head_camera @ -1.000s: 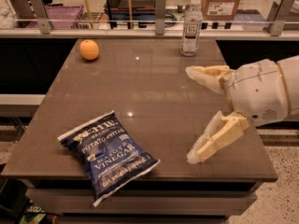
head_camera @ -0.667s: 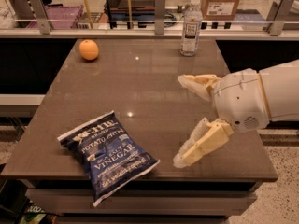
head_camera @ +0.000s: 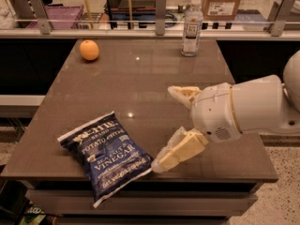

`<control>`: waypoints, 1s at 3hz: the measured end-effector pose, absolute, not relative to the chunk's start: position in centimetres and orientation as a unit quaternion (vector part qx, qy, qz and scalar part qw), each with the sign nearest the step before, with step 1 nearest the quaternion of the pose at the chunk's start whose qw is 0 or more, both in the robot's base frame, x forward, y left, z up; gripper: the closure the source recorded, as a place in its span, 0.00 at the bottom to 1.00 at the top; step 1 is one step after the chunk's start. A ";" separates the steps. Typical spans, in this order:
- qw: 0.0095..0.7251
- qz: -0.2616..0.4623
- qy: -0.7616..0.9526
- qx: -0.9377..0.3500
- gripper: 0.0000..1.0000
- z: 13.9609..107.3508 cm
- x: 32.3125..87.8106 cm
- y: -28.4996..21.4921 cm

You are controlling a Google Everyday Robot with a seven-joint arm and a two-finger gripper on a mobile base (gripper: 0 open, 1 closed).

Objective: Move blue chip bag near orange

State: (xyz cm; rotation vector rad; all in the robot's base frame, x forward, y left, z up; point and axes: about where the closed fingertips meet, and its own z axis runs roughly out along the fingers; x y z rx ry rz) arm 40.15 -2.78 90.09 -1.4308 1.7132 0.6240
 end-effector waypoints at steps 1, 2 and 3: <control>0.409 0.247 0.677 -0.560 0.00 88.9 39.9 -1.3; 0.415 0.260 0.664 -0.565 0.00 87.8 39.7 0.0; 0.409 0.271 0.648 -0.582 0.00 86.7 39.0 1.1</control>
Offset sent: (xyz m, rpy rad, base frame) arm -0.0057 0.0408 -0.0403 0.0799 -0.0207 0.0516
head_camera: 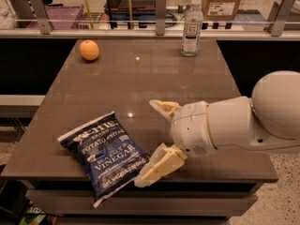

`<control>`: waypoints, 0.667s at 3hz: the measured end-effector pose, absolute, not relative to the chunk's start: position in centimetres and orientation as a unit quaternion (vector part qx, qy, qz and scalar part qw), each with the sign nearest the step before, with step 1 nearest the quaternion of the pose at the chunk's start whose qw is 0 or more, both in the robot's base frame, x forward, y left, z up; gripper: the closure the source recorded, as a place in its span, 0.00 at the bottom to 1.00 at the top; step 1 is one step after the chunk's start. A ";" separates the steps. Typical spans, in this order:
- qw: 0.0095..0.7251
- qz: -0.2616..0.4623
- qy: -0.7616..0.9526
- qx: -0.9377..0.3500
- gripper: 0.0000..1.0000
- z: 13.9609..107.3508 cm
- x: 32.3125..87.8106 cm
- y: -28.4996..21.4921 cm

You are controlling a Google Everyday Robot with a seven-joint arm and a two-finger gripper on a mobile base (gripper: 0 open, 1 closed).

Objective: Move blue chip bag near orange

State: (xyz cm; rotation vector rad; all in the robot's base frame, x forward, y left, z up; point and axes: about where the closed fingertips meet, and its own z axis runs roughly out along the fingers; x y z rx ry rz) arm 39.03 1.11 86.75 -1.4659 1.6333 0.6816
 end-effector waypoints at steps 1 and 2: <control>0.397 0.272 0.649 -0.590 0.00 85.4 38.9 1.9; 0.384 0.272 0.652 -0.594 0.00 84.1 38.5 2.6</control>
Offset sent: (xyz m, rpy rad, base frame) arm -0.0069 0.0202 -0.0437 -0.0585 0.0604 0.0328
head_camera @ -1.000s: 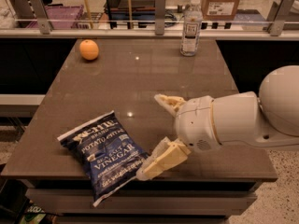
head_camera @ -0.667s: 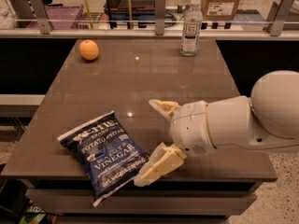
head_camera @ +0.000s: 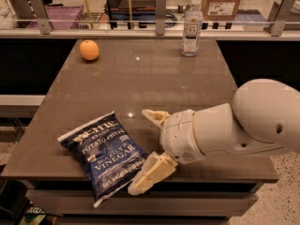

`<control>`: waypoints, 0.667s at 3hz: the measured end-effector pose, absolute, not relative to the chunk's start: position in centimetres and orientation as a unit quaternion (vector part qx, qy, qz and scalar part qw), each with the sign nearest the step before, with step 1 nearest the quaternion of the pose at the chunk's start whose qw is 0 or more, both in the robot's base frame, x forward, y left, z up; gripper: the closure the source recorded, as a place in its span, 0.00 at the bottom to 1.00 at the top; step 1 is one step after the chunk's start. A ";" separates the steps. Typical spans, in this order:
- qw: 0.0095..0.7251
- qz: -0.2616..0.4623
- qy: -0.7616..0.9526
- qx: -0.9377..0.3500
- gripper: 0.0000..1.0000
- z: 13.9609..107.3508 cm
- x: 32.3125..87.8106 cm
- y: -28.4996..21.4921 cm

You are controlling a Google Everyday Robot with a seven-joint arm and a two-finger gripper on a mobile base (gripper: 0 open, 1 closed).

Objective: Move blue chip bag near orange

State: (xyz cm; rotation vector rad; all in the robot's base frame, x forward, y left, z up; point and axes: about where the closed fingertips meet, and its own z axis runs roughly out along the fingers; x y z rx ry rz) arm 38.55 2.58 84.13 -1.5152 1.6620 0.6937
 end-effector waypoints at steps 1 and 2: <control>0.379 0.273 0.656 -0.593 0.00 83.3 38.0 3.1; 0.379 0.271 0.655 -0.595 0.18 83.5 38.0 3.2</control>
Offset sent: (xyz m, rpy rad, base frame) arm -0.0045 0.0049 -0.0072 -0.0053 0.0097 -0.0033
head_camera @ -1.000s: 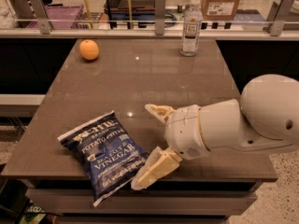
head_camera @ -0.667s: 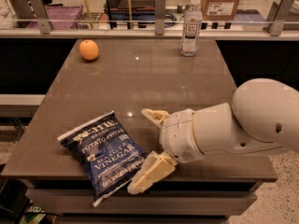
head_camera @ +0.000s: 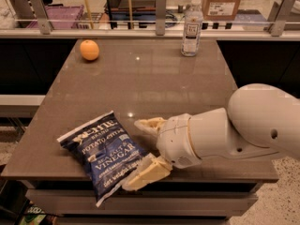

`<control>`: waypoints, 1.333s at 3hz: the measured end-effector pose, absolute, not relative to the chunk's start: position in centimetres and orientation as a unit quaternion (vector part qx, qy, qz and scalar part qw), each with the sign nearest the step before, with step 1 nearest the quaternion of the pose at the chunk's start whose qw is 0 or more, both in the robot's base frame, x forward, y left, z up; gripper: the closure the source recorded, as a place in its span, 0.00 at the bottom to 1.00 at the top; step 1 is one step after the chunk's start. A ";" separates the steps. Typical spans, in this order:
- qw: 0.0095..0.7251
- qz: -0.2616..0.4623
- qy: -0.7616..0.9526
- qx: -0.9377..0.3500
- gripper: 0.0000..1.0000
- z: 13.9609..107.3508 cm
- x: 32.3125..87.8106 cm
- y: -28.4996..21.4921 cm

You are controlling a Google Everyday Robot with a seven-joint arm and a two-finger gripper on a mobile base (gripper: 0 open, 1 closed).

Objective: Move blue chip bag near orange

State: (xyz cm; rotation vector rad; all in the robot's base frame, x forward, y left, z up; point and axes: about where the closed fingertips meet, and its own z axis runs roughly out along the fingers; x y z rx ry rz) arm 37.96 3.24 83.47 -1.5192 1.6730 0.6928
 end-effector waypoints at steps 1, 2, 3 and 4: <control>0.379 0.269 0.654 -0.597 0.49 83.6 37.8 3.4; 0.379 0.268 0.653 -0.598 0.72 83.7 37.8 3.5; 0.379 0.267 0.652 -0.600 0.95 83.8 37.7 3.6; 0.379 0.266 0.651 -0.601 1.00 83.9 37.6 3.7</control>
Offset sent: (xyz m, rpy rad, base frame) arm -0.0008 0.0010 0.0010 -0.0021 -0.0029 0.0018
